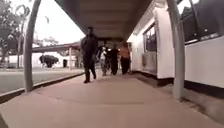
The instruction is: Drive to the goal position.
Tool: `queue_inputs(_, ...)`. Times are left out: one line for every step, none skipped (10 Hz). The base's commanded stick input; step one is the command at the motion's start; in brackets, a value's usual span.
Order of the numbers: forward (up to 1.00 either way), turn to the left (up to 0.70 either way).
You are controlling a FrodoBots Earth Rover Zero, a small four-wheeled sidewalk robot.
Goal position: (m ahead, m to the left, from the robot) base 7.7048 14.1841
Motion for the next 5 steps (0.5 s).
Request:
queue_inputs(0.70,0.00)
queue_inputs(0.70,0.00)
queue_inputs(0.70,0.00)
queue_inputs(0.70,0.00)
queue_inputs(0.54,0.00)
